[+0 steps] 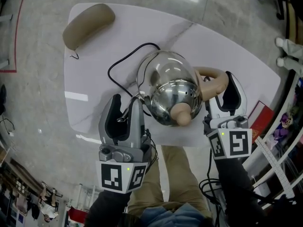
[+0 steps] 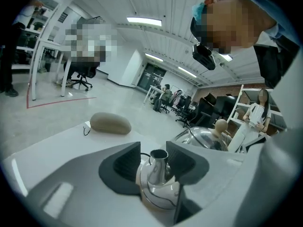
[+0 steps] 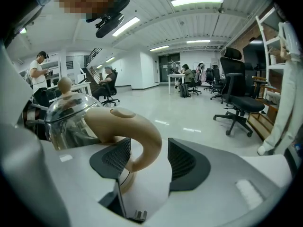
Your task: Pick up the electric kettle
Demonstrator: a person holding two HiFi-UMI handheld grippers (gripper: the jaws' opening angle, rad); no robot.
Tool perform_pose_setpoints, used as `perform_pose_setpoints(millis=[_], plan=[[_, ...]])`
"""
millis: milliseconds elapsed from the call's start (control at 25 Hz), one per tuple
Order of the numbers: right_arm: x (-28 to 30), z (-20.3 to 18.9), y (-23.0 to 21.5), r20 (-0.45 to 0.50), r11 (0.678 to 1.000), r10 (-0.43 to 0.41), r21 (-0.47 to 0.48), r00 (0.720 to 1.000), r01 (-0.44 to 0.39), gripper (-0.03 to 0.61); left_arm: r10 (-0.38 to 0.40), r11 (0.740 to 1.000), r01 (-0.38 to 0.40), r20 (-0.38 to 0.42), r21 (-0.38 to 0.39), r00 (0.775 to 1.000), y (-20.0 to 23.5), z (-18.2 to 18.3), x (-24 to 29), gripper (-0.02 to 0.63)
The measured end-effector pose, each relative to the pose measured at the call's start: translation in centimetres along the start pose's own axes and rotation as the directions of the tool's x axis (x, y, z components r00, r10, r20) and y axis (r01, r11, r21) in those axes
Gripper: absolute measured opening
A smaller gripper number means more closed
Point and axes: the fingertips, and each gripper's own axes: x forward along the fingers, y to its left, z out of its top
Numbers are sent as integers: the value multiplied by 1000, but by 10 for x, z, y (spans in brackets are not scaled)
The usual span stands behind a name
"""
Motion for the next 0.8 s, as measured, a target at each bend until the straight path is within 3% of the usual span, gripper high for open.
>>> perform_pose_setpoints(millis=[480, 640, 800], plan=[[24, 3, -5, 3, 999, -11, -50, 1000, 11, 250, -34, 999, 35, 20, -26, 999, -5, 1, 18, 51], [29, 1, -3, 4, 998, 2, -70, 1000, -1, 227, -12, 1000, 12, 7, 14, 1000, -6, 0, 18, 46], [30, 2, -1, -3, 998, 13, -69, 1000, -13, 156, 30, 997, -30, -7, 67, 1000, -6, -1, 20, 35]])
